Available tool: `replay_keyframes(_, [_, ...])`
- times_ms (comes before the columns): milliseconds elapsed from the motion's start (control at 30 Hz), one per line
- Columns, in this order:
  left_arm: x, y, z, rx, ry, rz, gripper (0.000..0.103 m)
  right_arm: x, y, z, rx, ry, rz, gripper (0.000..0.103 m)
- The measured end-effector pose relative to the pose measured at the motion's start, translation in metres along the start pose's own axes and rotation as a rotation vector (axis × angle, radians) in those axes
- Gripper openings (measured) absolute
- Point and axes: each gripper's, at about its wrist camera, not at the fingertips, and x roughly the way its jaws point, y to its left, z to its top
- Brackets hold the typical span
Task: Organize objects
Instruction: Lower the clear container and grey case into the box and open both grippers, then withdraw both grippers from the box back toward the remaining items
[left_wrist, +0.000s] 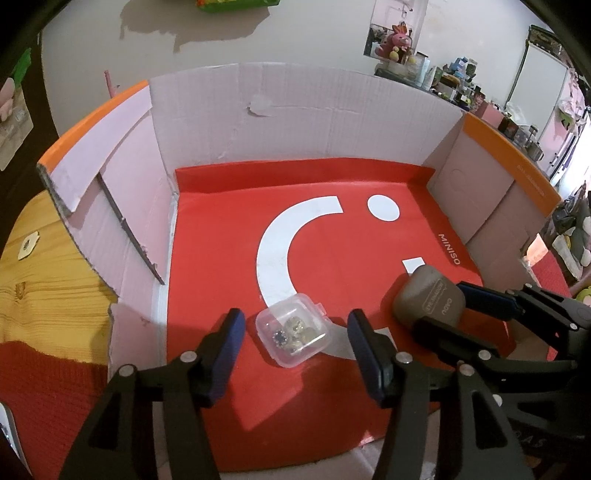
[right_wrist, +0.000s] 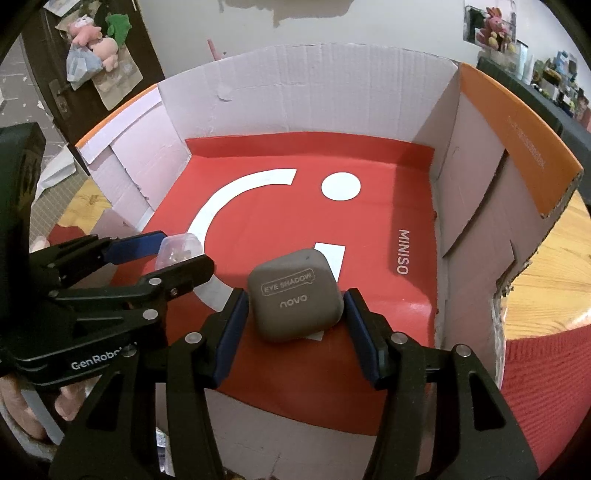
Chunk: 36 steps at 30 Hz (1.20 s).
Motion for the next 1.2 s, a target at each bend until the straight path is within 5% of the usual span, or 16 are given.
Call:
replay_keyframes(567, [-0.027,-0.003,-0.012,0.017,-0.034,0.017,0.06,-0.029,0.009,-0.007,-0.003,-0.06,-0.001,0.053])
replay_keyframes(700, [-0.038,-0.002,-0.016,0.02,-0.052,0.027,0.064,-0.04,0.014,-0.011,-0.017,-0.088,-0.015,0.068])
replay_keyframes(867, [-0.053,0.004,-0.024,0.006,-0.072,0.031,0.066,-0.052,0.016,-0.016,-0.016,-0.108,-0.003,0.068])
replay_keyframes(1200, [-0.082,0.01,-0.042,-0.008,-0.114,0.029,0.089,-0.073,0.026,-0.029,-0.014,-0.136,0.018,0.076])
